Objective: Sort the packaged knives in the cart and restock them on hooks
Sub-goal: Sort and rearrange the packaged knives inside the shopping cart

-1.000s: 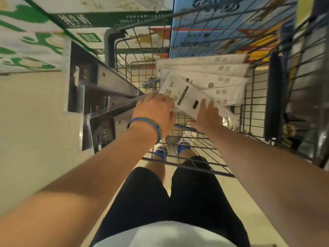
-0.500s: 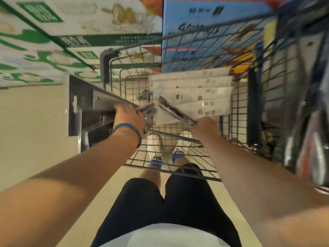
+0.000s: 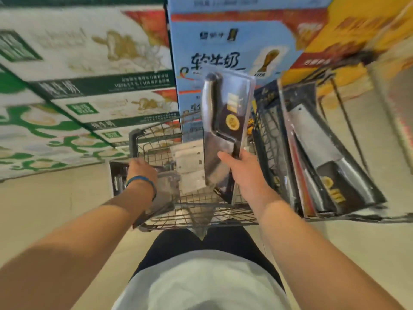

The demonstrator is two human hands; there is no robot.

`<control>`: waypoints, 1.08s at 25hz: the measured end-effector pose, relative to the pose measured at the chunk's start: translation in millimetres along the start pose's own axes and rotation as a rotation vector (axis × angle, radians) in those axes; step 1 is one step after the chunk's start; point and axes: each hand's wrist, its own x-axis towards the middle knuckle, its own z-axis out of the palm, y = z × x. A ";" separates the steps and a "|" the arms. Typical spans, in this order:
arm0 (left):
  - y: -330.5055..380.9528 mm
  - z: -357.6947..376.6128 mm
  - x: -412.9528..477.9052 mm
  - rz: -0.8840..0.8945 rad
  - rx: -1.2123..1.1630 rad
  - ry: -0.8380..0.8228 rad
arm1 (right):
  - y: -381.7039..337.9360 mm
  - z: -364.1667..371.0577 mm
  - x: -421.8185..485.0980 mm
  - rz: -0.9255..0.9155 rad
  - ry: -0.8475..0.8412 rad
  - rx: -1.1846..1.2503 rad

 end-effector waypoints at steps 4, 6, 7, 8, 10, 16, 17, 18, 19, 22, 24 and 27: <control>-16.1 -16.5 -6.8 0.010 -0.332 0.091 | -33.0 -26.5 -18.5 -0.039 -0.031 0.167; -9.5 -47.1 -11.7 0.089 -0.663 0.149 | -47.5 -40.8 -28.1 -0.038 -0.037 0.255; -2.8 -67.3 -18.2 0.129 -0.908 0.114 | -55.0 -45.4 -31.9 -0.039 -0.054 0.319; 5.9 -86.4 -25.9 0.138 -1.187 0.072 | -63.0 -49.8 -35.6 -0.052 -0.082 0.390; 25.1 -113.6 -42.8 0.056 -1.768 0.040 | -81.0 -58.5 -43.4 -0.089 -0.111 0.534; 55.1 -161.1 -64.9 0.049 -2.815 -0.279 | -118.6 -107.6 -51.2 -0.091 -0.221 0.873; 53.5 -170.8 -62.4 0.096 -2.907 -0.210 | -122.6 -119.8 -49.0 -0.093 -0.239 0.892; 50.5 -181.3 -60.9 0.149 -2.957 -0.116 | -126.0 -133.6 -45.8 -0.090 -0.247 0.893; 45.8 -191.4 -62.1 0.206 -2.980 -0.024 | -128.3 -147.7 -42.8 -0.079 -0.246 0.890; 32.3 -223.9 -73.6 0.301 -2.857 0.181 | -129.8 -192.0 -30.6 -0.008 -0.256 0.924; 22.7 -248.7 -88.2 0.331 -2.752 0.304 | -128.7 -213.9 -26.2 0.082 -0.267 0.846; 4.0 -286.4 -113.7 0.373 -2.422 0.717 | -128.3 -239.0 -30.7 0.143 -0.324 0.259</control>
